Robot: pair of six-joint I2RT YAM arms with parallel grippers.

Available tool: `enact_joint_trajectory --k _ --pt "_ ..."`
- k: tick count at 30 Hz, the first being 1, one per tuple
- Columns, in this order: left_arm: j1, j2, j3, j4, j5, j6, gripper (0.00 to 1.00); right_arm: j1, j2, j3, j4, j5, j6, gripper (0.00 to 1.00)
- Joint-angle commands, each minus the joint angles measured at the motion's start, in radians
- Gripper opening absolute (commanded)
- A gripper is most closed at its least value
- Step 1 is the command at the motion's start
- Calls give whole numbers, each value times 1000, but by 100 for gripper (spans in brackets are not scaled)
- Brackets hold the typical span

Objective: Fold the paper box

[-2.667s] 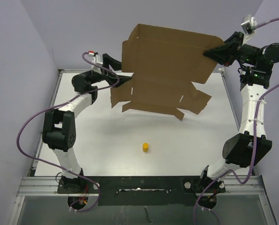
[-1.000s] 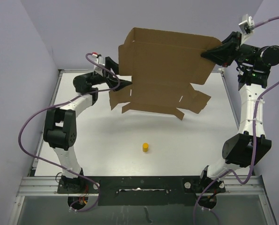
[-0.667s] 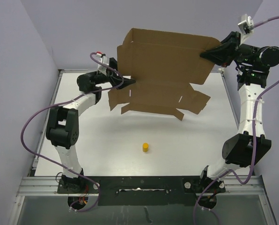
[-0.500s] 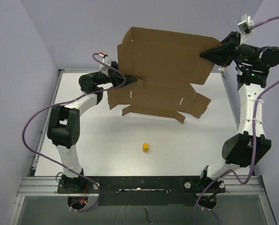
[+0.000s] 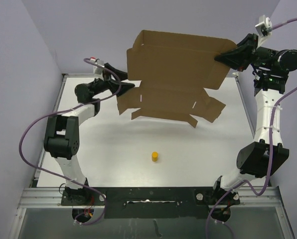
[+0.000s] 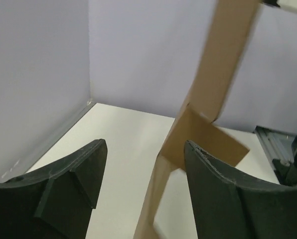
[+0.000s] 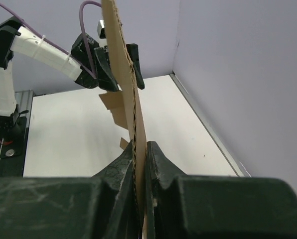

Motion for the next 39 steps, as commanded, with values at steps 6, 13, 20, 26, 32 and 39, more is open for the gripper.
enact_joint_trajectory --k 6,13,20,26,32,39 --pt "282 -399 -455 -26 -204 -39 69 -17 -53 23 25 42 39 0" --pt "364 -515 -758 -31 -203 91 34 -34 -55 108 -19 56 82 0" --pt "323 -569 -805 -200 -259 211 30 -103 -51 255 -76 87 138 0" --pt "251 -459 -851 -17 -286 98 40 -133 -44 338 -102 141 192 0" --pt "118 -282 -780 55 -359 -23 41 -141 -53 334 -99 179 246 0" --pt "111 -191 -762 57 -544 -169 41 -144 -54 325 -64 193 293 0"
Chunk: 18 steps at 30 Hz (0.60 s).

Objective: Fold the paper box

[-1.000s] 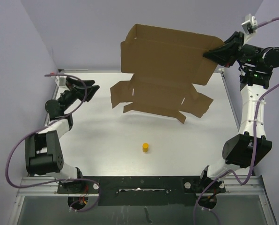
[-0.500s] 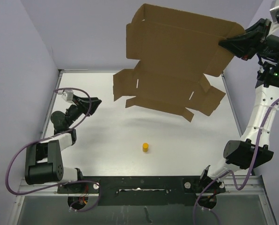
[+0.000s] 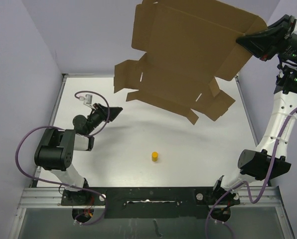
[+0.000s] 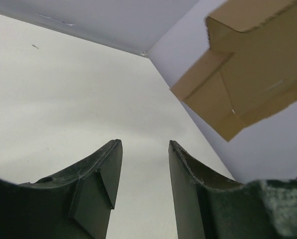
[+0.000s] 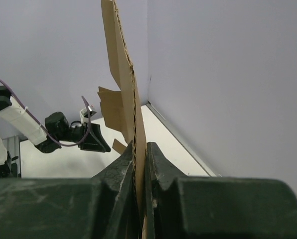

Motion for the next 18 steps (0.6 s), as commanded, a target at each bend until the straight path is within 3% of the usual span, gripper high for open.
enact_joint_trajectory --k 1,11,18 --pt "1 56 53 104 -142 -118 41 -7 -39 16 36 75 72 0" --pt "-22 161 222 104 -41 -301 45 -11 -47 -6 70 83 111 0" --pt "-52 131 215 104 60 -322 53 -28 -39 -9 78 91 129 0"
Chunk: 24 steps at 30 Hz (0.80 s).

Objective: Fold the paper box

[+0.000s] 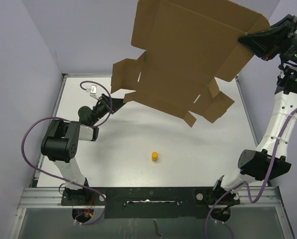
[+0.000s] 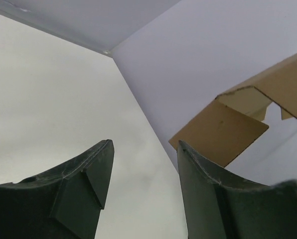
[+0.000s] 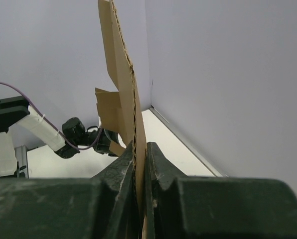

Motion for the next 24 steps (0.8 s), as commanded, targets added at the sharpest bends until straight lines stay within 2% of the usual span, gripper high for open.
enact_joint_trajectory --k 1,9,24 --pt "-17 -24 12 91 89 -34 53 -13 -37 4 36 66 36 0" --pt "-67 -28 66 91 140 -43 55 -18 -43 -7 55 69 54 0" --pt "-124 32 186 91 49 3 55 -19 -64 -18 94 80 108 0"
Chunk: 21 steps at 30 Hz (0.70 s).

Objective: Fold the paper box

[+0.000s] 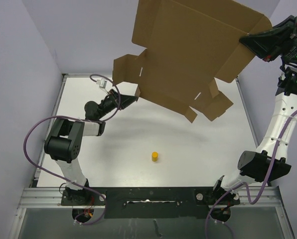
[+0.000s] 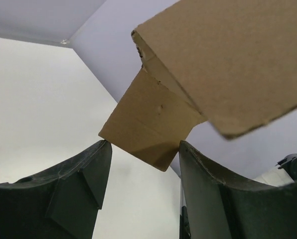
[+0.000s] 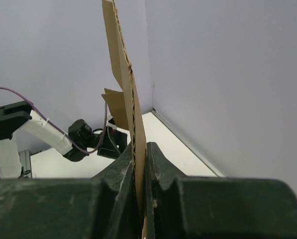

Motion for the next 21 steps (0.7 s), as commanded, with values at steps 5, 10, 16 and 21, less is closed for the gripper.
enact_joint_trajectory --k 5,10,16,21 --pt "-27 29 89 86 -72 51 53 -9 -51 5 59 75 64 0" --pt "-20 21 53 87 -93 88 52 -20 -47 12 66 79 76 0" --pt "22 8 -40 86 -92 73 57 -32 -34 24 63 93 78 0" --pt "80 -83 -144 87 -54 78 67 -43 -19 54 20 92 44 0"
